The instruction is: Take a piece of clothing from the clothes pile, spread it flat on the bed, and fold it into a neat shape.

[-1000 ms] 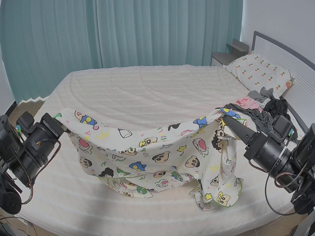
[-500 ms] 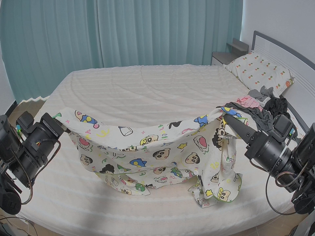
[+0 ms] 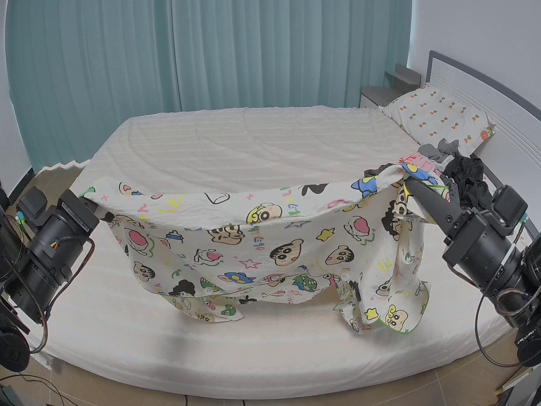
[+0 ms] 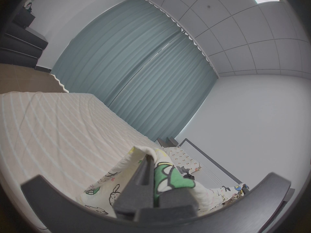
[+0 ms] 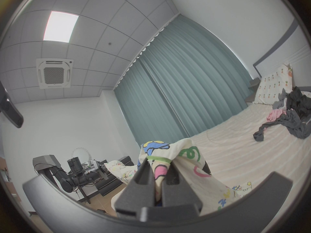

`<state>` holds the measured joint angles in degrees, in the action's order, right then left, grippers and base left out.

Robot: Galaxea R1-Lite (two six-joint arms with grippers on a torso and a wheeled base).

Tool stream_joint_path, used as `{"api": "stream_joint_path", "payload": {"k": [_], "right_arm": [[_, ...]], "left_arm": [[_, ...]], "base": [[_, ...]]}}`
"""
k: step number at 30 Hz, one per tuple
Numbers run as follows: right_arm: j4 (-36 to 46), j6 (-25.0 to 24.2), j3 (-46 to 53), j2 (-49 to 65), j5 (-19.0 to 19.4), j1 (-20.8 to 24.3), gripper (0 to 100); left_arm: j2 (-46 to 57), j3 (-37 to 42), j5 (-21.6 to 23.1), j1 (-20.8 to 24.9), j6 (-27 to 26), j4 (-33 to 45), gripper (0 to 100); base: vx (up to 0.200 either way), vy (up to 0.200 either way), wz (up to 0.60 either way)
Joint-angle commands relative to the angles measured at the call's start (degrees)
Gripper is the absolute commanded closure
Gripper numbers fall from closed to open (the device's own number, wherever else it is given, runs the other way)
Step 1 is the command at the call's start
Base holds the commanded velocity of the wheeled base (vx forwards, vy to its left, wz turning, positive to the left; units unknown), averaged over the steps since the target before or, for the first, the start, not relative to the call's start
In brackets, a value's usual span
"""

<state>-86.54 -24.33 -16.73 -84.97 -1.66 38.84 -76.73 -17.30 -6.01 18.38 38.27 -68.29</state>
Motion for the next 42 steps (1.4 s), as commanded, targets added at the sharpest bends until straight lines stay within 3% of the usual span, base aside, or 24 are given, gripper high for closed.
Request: {"api": "stream_joint_path", "payload": {"k": [1,11,18,25,31,42], "right_arm": [[0.14,2.01,0.03,5.16,0.25,0.1,100],[0.76,3.85,0.47,8.42,1.13,0.54,100],[2.34,3.85,1.96,12.28,5.0,1.24,100],[9.64,3.59,0.82,19.67,8.6,2.47,100],[16.14,2.36,-1.47,23.44,8.69,4.05,100],[22.91,0.43,-4.02,27.14,8.78,5.37,100]], "left_arm": [[3.6,-0.02,0.03,0.51,-1.26,0.26,100],[6.33,0.07,-0.05,1.66,-2.85,0.62,100],[10.99,-0.72,0.03,2.53,-5.13,7.82,100],[13.62,-0.81,0.03,2.53,-7.86,8.79,100],[14.24,-1.07,0.21,2.89,-7.86,9.14,100],[23.29,-6.78,0.21,7.46,-7.77,26.72,100]], "base": [[0.0,0.0,0.0],[0.0,0.0,0.0],[0.0,0.0,0.0],[0.0,0.0,0.0],[0.0,0.0,0.0],[0.0,0.0,0.0]]}}
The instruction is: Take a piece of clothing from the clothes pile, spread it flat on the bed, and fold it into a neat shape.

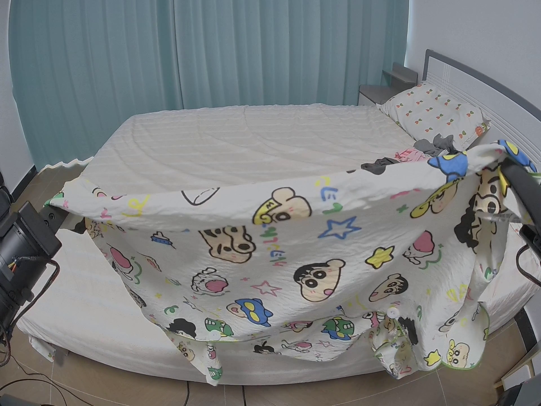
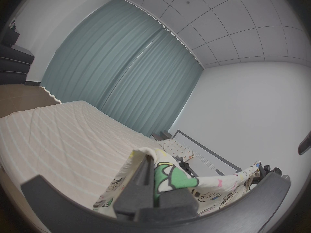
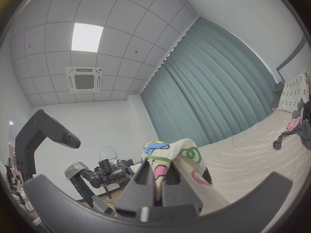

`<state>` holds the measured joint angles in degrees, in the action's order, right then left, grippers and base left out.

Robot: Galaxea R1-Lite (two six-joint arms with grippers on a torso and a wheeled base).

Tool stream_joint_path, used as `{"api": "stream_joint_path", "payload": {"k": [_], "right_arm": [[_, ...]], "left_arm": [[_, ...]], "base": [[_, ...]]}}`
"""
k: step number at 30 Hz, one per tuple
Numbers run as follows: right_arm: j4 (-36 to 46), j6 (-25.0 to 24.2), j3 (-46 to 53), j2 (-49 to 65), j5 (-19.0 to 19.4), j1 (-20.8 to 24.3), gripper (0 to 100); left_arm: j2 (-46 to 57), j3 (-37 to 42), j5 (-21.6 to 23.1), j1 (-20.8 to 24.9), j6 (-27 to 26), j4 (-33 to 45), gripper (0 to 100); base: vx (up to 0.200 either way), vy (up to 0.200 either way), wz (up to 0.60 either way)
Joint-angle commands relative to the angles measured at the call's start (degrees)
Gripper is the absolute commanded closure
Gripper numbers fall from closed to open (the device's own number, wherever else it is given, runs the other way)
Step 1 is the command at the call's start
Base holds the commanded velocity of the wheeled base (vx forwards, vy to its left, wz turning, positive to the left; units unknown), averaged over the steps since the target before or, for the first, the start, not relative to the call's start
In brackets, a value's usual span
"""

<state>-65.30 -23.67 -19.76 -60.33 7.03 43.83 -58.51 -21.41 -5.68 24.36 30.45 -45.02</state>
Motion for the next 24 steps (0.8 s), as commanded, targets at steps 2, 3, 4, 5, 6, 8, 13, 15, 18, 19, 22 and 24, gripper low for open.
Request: {"api": "stream_joint_path", "payload": {"k": [2,3,4,5,6,8,13,15,18,19,22,24], "right_arm": [[2.55,-0.32,-0.98,2.41,0.09,0.38,100],[3.08,-0.32,-0.98,2.06,0.09,0.38,100],[3.34,-0.41,-0.89,1.88,0.0,0.3,100],[4.13,-0.94,-0.89,1.18,0.0,0.12,100],[4.13,-1.02,-0.89,1.09,0.0,0.12,100],[5.36,-3.04,-0.81,-0.58,-0.18,-1.2,100],[5.98,-3.92,-0.98,-5.41,0.0,-6.12,100],[5.54,-4.28,-1.51,-11.65,0.17,-11.13,100],[4.57,-4.45,-3.18,-15.96,0.17,-13.5,100],[4.57,-4.45,-3.18,-15.96,0.17,-13.5,100],[1.58,-4.89,-7.05,-22.99,0.09,-16.67,100],[1.06,-4.89,-8.63,-24.48,0.09,-18.42,100]], "left_arm": [[5.08,-3.11,-0.56,1.48,0.05,4.5,100],[4.99,-3.11,-0.56,1.4,0.05,4.59,100],[4.9,-3.11,-0.56,1.4,0.05,4.68,100],[4.73,-3.03,-0.56,1.4,0.05,4.77,100],[4.73,-3.03,-0.56,1.4,0.05,4.77,100],[3.93,-2.59,-0.74,1.04,0.05,4.77,100],[1.03,-2.5,-0.74,0.34,0.31,4.68,100],[-1.34,-2.41,-0.74,-0.71,0.49,4.68,100],[-4.33,-1.97,-0.65,-1.77,1.01,4.41,100],[-4.33,-1.97,-0.65,-1.77,1.01,4.41,100],[-13.12,-2.32,-0.65,-4.23,3.03,0.64,100],[-15.66,-3.03,-0.38,-5.11,3.74,-2.0,100]], "base": [[0.0,0.0,0.0],[0.0,0.0,0.0],[0.0,0.0,0.0],[0.0,0.0,0.0],[0.0,0.0,0.0],[0.0,0.0,0.0],[0.0,0.0,0.0],[0.0,0.0,0.0],[0.0,0.0,0.0],[0.0,0.0,0.0],[0.0,0.0,0.0],[0.0,0.0,0.0]]}}
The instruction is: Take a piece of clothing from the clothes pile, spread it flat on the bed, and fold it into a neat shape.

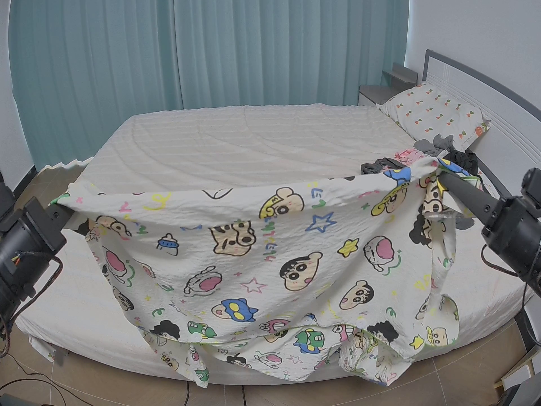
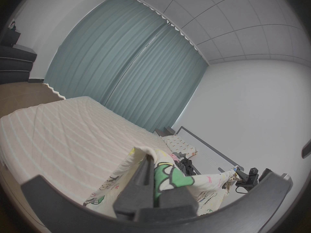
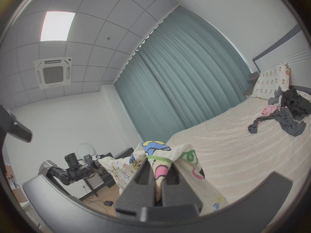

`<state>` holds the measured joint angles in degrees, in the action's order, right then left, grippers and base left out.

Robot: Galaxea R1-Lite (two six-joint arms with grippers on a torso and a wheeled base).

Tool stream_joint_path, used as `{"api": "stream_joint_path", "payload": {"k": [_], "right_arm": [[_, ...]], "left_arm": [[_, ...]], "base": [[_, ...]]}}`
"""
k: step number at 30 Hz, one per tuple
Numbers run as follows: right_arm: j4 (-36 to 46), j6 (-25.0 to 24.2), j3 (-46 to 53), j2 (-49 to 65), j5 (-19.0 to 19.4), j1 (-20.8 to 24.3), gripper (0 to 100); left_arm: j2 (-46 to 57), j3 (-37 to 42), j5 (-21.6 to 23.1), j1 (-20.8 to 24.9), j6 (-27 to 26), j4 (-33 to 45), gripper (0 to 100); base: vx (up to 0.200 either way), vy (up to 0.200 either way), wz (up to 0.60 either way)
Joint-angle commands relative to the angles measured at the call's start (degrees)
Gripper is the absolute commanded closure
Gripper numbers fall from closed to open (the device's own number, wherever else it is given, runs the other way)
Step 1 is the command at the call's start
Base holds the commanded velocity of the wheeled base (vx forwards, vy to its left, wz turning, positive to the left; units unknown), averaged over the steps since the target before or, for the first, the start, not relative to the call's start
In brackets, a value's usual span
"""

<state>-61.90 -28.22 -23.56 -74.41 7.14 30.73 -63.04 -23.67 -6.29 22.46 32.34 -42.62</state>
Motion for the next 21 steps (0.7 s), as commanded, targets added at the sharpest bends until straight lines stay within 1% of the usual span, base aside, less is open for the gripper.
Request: {"api": "stream_joint_path", "payload": {"k": [1,5,8,14,20,21], "right_arm": [[-2.34,-0.34,-5.7,-11.02,-0.02,-6.39,100],[-2.34,0.1,-8.96,-13.39,-0.02,-8.5,100],[-1.73,0.27,-11.06,-15.15,-0.02,-9.02,100],[-1.64,1.59,-14.4,-20.25,-0.02,-9.9,100],[-1.64,2.12,-18.62,-26.93,-0.11,-11.13,100],[-1.64,2.29,-20.21,-29.12,-0.2,-11.48,100]], "left_arm": [[-12.55,-1.11,0.67,-3.38,1.85,-5.55,100],[-16.94,-3.4,0.58,-3.82,1.76,-6.42,100],[-19.84,-5.95,0.58,-4.0,1.67,-5.99,100],[-25.82,-11.39,0.67,-4.79,1.5,-5.81,100],[-34.78,-15.44,0.67,-5.76,-0.79,-5.9,100],[-37.77,-17.02,0.75,-5.84,-0.96,-5.9,100]], "base": [[0.0,0.0,0.0],[0.0,0.0,0.0],[0.0,0.0,0.0],[0.2,0.0,0.0],[0.2,0.0,0.0],[0.2,0.0,0.0]]}}
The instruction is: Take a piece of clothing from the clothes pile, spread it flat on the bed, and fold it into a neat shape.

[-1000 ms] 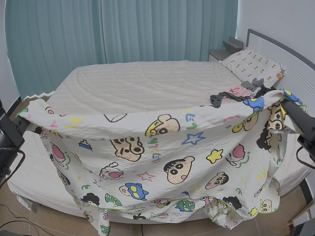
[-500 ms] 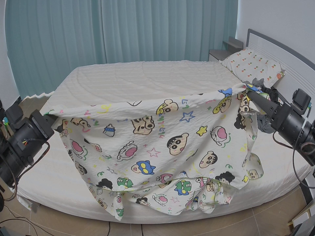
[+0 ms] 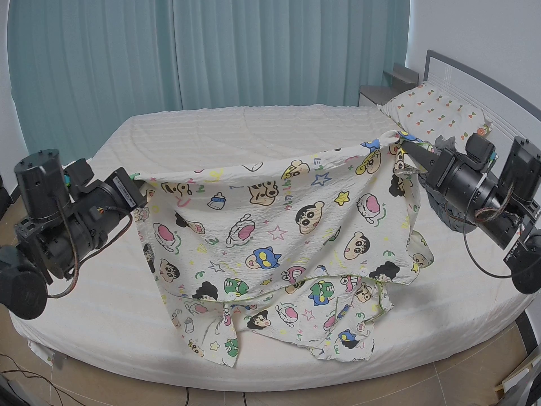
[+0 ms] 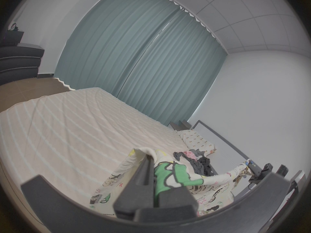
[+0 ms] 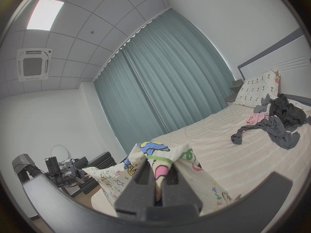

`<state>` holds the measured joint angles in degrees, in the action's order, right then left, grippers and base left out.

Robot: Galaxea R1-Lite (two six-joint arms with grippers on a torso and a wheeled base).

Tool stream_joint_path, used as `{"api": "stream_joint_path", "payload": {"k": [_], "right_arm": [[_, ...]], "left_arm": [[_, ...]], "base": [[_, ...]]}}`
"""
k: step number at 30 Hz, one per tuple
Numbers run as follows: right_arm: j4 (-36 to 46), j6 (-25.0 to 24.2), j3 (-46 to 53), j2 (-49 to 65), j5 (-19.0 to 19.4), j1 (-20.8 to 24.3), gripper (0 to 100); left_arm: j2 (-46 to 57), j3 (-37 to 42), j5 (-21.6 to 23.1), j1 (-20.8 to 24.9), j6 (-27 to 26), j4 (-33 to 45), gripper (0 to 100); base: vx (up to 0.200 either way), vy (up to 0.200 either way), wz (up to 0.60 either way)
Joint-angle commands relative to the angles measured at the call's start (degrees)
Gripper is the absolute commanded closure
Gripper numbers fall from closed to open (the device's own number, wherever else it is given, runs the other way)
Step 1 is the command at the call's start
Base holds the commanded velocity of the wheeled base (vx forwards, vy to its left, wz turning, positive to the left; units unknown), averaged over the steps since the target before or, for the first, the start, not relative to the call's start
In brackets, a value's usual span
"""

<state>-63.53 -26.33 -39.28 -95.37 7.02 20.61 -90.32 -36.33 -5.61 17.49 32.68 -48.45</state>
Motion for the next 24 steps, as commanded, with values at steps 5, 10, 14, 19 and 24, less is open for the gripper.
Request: {"api": "stream_joint_path", "payload": {"k": [5,10,14,19,24], "right_arm": [[0.24,0.4,-8.89,-14.5,-0.08,-2.16,100],[0.77,0.4,-13.46,-22.67,-0.43,-3.48,100],[0.86,0.4,-16.09,-28.21,-0.69,-4.18,100],[1.12,0.4,-18.64,-32.43,-0.87,-4.44,100],[3.58,0.32,-25.41,-39.72,-1.84,-4.62,100]], "left_arm": [[-17.96,-9.55,0.07,-0.88,-1.31,0.02,100],[-26.13,-15.44,0.07,-0.88,-1.39,1.51,100],[-31.58,-20.54,0.07,-0.88,-1.39,5.29,100],[-35.8,-24.84,-0.19,-1.5,-1.57,6.7,100],[-43.98,-34.34,-4.15,-1.94,-3.42,8.63,100]], "base": [[0.2,0.0,0.0],[0.2,0.0,0.0],[0.05,0.0,0.0],[0.0,0.0,0.0],[0.0,0.0,0.0]]}}
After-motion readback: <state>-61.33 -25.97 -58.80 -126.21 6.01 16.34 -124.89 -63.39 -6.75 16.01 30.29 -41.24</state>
